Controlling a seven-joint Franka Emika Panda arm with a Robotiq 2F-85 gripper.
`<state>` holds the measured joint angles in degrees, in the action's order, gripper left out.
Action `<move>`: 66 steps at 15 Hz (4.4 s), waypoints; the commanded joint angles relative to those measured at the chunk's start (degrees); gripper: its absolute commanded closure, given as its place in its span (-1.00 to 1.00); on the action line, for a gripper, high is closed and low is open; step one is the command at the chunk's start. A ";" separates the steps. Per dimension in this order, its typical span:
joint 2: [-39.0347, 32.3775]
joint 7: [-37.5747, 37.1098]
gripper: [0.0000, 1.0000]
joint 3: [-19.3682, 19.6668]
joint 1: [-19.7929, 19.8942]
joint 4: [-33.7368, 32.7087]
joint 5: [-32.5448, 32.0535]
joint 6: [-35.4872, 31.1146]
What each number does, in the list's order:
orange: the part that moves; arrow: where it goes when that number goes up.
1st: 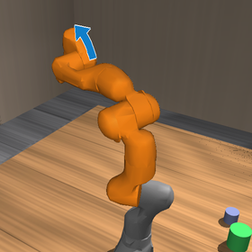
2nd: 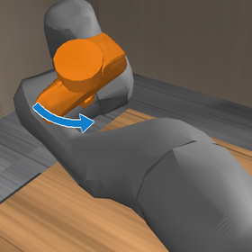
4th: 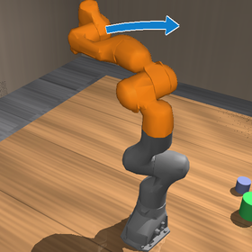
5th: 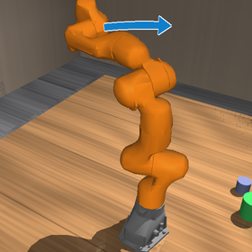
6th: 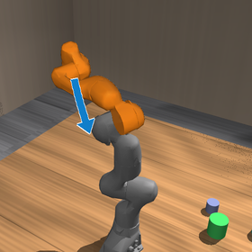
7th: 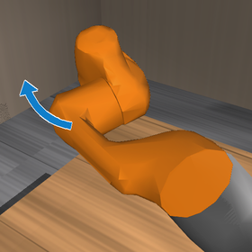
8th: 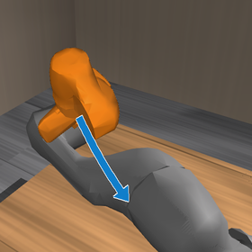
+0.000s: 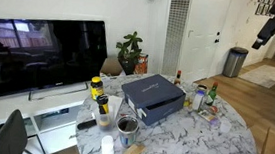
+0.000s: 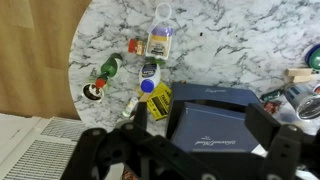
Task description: Pick up the blue box lid and place it upside down on the table
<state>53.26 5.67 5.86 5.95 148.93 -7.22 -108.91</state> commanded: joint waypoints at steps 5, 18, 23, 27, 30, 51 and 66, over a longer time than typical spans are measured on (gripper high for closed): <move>-0.04 -0.19 -1.00 0.17 -0.28 -0.10 -0.17 0.11; -10.22 -8.31 -1.00 0.02 -3.86 6.34 14.25 -15.61; -25.64 -13.06 -1.00 -0.24 -8.80 8.80 29.10 -33.68; -39.43 -13.85 -1.00 0.11 -14.18 6.59 44.00 -43.88; -38.43 -12.74 -1.00 -1.91 -12.50 7.38 45.72 -43.63; -64.86 31.53 -1.00 -0.45 -17.41 -11.27 101.51 -50.35; -76.56 55.87 -1.00 2.80 -16.47 -21.92 133.12 -46.75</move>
<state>-21.63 57.69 7.68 -10.74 127.84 121.21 -157.27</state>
